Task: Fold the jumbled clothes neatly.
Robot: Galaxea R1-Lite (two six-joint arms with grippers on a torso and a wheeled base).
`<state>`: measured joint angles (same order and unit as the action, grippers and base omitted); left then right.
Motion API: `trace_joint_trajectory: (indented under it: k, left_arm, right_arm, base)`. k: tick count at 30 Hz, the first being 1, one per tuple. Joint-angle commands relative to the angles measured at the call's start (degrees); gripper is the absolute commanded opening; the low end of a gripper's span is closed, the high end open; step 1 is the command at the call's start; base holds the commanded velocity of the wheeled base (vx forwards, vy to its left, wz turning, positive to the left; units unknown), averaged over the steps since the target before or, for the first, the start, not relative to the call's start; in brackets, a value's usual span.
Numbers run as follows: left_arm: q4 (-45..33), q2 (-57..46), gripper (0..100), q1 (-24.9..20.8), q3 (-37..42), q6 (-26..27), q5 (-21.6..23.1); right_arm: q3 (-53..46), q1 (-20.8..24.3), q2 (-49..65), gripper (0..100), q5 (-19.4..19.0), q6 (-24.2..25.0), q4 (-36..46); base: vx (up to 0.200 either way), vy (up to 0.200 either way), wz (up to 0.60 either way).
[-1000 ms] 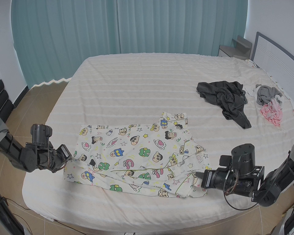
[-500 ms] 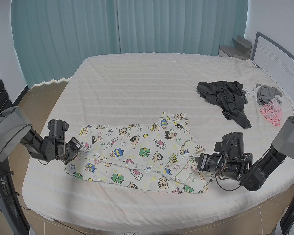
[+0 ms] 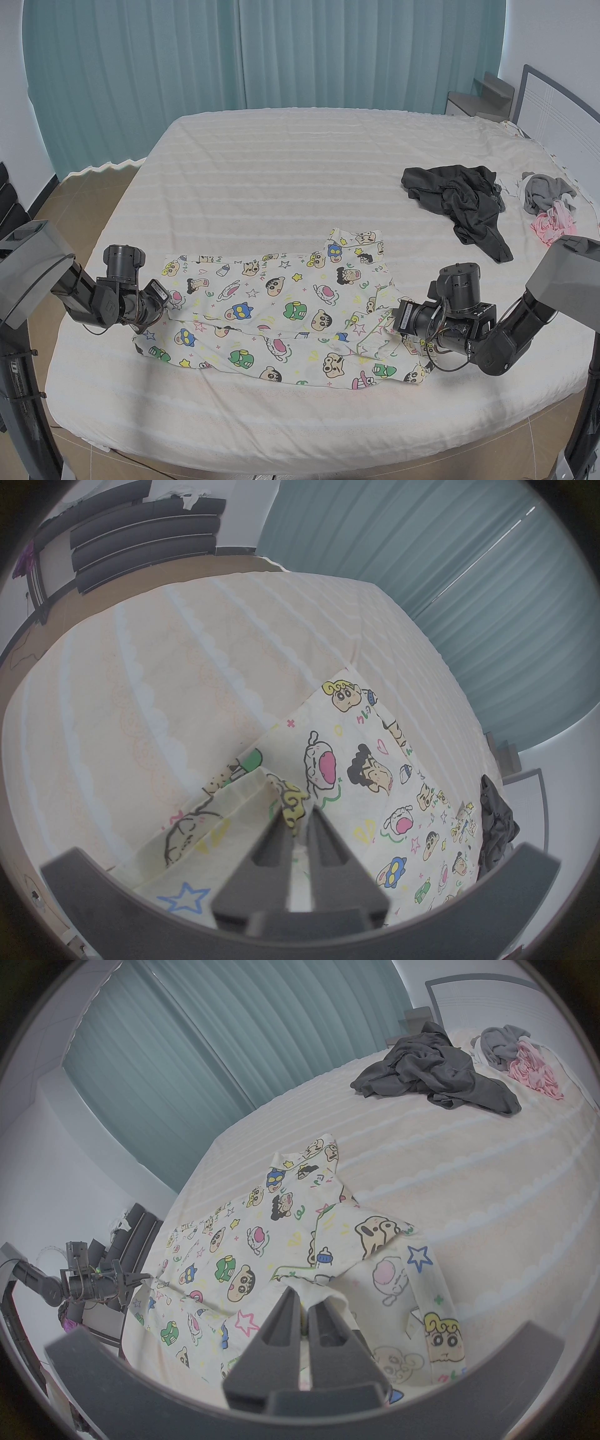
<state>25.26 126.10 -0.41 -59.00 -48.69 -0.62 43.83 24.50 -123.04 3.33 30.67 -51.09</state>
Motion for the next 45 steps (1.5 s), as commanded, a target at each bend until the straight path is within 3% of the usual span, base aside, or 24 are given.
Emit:
trace_joint_trajectory:
  k: [1, 2, 3, 10, 13, 20, 22, 26, 33, 38, 45]
  left_arm:
    - [0.05, 0.90, 100, 0.06, -1.03, -0.53, -0.08]
    - [0.05, 1.17, 100, 0.24, -1.20, -0.79, -0.08]
    - [0.05, 1.25, 100, 0.24, -1.29, -0.97, -0.08]
    - [0.14, 0.55, 100, 0.50, -1.20, -1.41, -0.61]
    - [0.23, -1.12, 100, 0.94, -1.29, -4.05, -2.45]
    - [-1.44, -10.00, 100, 4.19, 0.99, -5.80, -1.40]
    - [-4.25, -15.88, 100, 5.51, 3.54, -9.58, 4.93]
    - [-8.56, -24.15, 100, 6.39, 9.17, -13.63, 13.89]
    - [-8.21, -31.44, 100, 6.13, 20.33, -17.14, 18.90]
    - [-6.01, -33.11, 100, 6.13, 24.02, -19.60, 22.68]
    - [-2.14, -32.14, 100, 6.22, 25.96, -19.51, 22.86]
  right_arm:
    - [1.61, -0.77, -2.47, 0, 0.01, 0.00, -0.06]
    - [1.70, -0.86, -3.00, 0, 0.01, 0.00, -0.06]
    - [1.61, -0.95, -3.08, 100, 0.01, 0.09, -0.15]
    - [0.74, -2.97, -1.15, 100, 0.10, 0.62, -2.17]
    - [-0.76, -4.20, 1.66, 100, 0.10, 2.55, -2.26]
    - [-7.35, -1.65, 12.03, 100, 0.01, 13.19, -1.82]
    - [-9.72, 1.60, 12.65, 100, 0.01, 18.46, -1.56]
    - [-10.69, 3.45, 8.87, 100, -0.25, 24.17, -1.47]
    - [-8.93, 3.53, 2.19, 100, -0.60, 30.06, -1.82]
    - [-8.58, 3.89, -0.10, 100, -0.95, 30.50, -2.17]
    - [-8.41, 3.97, -0.36, 100, -1.66, 31.03, -2.26]
  base:
    - [0.000, 0.000, 0.00]
    - [0.000, 0.000, 0.00]
    - [0.000, 0.000, 0.00]
    - [0.000, 0.000, 0.00]
    - [0.000, 0.000, 0.00]
    - [0.000, 0.000, 0.00]
    - [0.000, 0.000, 0.00]
    - [0.000, 0.000, 0.00]
    - [0.000, 0.000, 0.00]
    - [0.000, 0.000, 0.00]
    - [0.000, 0.000, 0.00]
